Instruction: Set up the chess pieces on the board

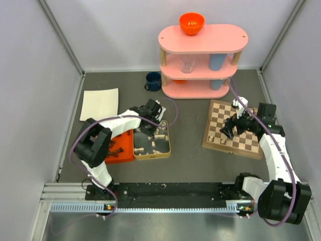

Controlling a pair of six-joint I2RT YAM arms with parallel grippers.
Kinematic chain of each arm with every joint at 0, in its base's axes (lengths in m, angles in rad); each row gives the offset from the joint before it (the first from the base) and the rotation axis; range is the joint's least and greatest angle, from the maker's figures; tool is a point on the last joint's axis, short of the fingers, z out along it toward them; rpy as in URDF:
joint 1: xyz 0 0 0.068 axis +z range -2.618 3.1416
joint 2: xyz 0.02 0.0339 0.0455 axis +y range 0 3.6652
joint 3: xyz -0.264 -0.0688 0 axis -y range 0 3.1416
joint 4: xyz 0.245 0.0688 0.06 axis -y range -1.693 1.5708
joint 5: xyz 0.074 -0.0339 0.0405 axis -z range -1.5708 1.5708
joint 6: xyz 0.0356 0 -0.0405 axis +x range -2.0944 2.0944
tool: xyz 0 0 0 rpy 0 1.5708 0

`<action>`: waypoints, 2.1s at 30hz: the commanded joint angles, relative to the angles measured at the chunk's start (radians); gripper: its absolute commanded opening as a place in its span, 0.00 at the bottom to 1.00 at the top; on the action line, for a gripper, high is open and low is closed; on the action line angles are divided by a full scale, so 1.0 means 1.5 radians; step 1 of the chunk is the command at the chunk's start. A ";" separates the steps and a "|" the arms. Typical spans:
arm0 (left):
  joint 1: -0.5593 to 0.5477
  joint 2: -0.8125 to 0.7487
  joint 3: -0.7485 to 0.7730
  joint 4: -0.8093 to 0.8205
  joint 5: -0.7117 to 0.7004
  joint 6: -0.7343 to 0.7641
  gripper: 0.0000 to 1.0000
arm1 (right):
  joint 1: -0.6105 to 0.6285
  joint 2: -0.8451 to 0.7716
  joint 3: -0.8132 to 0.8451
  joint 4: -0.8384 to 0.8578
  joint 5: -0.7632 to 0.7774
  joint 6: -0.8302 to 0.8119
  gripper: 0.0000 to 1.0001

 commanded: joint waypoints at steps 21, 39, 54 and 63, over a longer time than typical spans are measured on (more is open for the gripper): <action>0.081 -0.178 -0.152 0.139 0.182 -0.156 0.07 | 0.016 -0.017 0.000 0.010 -0.042 -0.012 0.89; 0.057 -0.054 -0.044 0.046 0.092 -0.088 0.32 | 0.019 -0.015 0.002 0.006 -0.031 -0.020 0.89; 0.034 -0.008 -0.036 0.037 0.059 -0.097 0.07 | 0.019 -0.016 0.002 0.003 -0.032 -0.022 0.89; 0.059 -0.123 -0.116 0.129 0.127 -0.191 0.00 | 0.026 -0.017 0.001 -0.002 -0.059 -0.024 0.89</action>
